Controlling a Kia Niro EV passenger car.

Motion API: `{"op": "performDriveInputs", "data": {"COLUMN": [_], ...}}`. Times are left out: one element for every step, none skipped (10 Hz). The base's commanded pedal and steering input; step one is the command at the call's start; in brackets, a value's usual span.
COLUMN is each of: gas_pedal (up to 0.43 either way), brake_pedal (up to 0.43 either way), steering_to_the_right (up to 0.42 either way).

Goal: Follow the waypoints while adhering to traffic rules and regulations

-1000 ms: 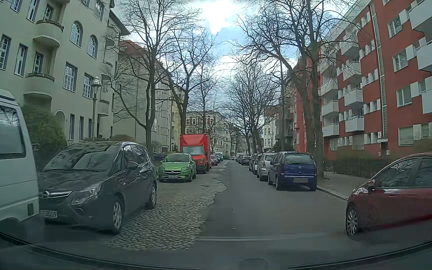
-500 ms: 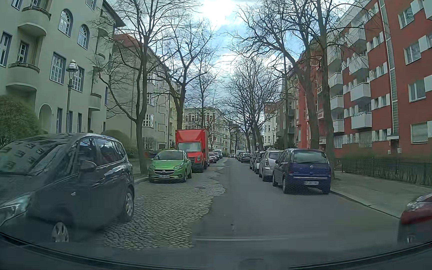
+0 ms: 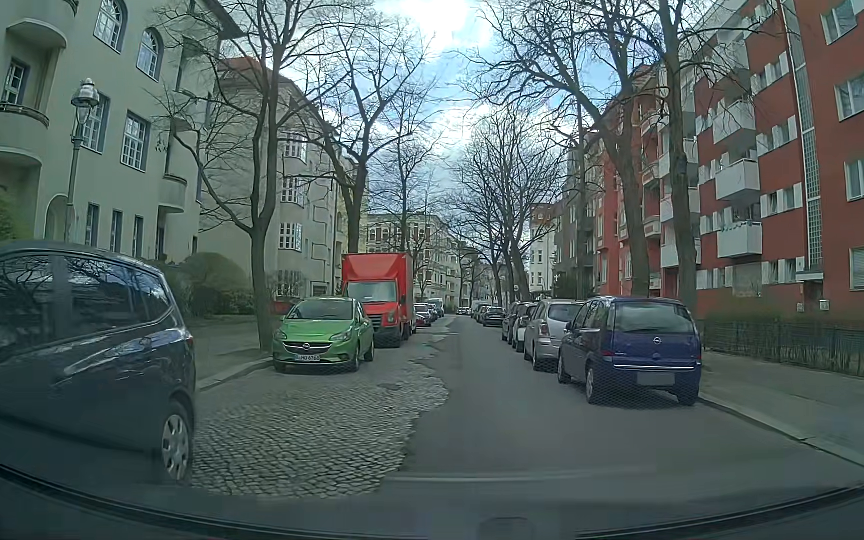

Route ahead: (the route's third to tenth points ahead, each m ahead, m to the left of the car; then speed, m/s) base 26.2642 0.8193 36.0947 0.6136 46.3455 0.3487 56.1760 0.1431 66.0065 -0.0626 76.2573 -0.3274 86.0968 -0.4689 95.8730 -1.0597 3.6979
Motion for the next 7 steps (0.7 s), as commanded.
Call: {"op": "performDriveInputs", "data": {"gas_pedal": [0.000,0.000,0.000,0.000,0.000,0.000,0.000], "brake_pedal": [0.030,0.030,0.030,0.030,0.030,0.030,0.030], "steering_to_the_right": [-0.012,-0.012,-0.008,-0.008,-0.008,-0.007,-0.009]}}
